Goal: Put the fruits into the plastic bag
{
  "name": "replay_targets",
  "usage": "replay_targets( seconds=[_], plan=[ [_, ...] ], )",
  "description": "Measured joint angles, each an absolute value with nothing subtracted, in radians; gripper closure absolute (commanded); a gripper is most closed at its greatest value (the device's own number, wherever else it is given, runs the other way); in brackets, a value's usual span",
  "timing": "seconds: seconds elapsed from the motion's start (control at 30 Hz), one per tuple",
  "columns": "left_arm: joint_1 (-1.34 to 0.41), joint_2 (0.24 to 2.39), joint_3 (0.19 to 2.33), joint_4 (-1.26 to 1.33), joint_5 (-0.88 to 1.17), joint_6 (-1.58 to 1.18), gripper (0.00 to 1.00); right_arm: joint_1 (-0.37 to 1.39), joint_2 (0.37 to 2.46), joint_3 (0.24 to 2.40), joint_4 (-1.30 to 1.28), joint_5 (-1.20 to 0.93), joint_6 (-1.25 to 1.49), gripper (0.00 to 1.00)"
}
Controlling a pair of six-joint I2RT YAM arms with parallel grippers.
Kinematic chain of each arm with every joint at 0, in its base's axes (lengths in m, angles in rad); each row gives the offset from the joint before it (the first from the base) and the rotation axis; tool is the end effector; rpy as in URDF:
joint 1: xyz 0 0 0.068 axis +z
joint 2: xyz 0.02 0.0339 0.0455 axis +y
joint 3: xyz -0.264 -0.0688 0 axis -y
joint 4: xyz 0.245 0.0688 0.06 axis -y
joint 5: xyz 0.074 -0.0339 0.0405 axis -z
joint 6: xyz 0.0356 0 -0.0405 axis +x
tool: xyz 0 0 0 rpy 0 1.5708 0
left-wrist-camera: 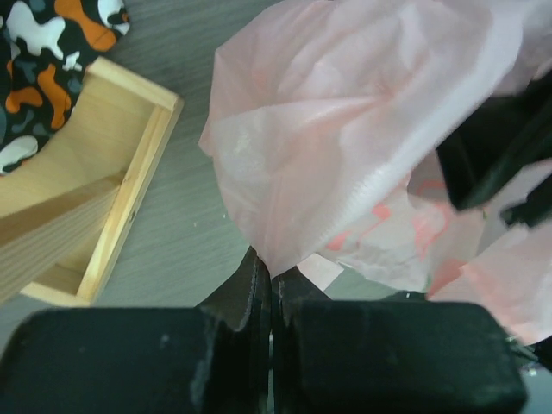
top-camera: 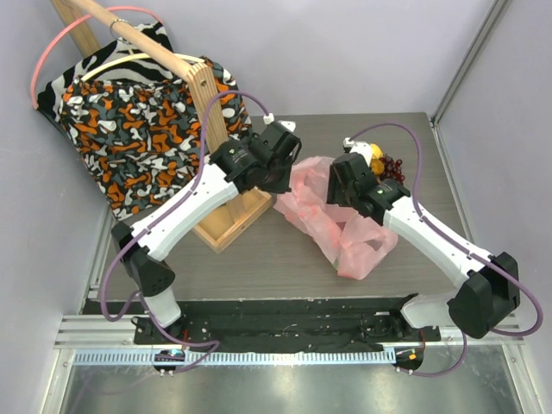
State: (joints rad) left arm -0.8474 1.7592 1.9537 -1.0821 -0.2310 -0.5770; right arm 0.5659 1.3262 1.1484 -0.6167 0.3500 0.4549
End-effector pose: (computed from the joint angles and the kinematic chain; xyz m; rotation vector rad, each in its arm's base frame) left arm 0.2489 -0.2696 0.3948 0.2307 2.4478 -0.3550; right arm 0.2455 0.1415 0.3087 0.0385 2.3073 0.1047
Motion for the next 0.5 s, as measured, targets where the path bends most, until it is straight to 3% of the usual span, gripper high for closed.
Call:
replay_targets(
  seconds=[0.2, 0.37, 0.5],
  plan=[
    [-0.847, 1.666, 1.892, -1.124, -0.217, -0.577, 1.0, 0.511, 1.336, 1.071, -0.599, 0.501, 0.434, 0.15],
    [-0.844, 1.625, 1.876, -1.135, -0.22, -0.576, 1.0, 0.451, 1.32, 1.034, -0.614, 0.53, 0.423, 0.13],
    [-0.834, 1.622, 1.875, -1.137, -0.215, -0.576, 1.0, 0.416, 1.253, 0.99, -0.634, 0.493, 0.406, 0.18]
  ],
)
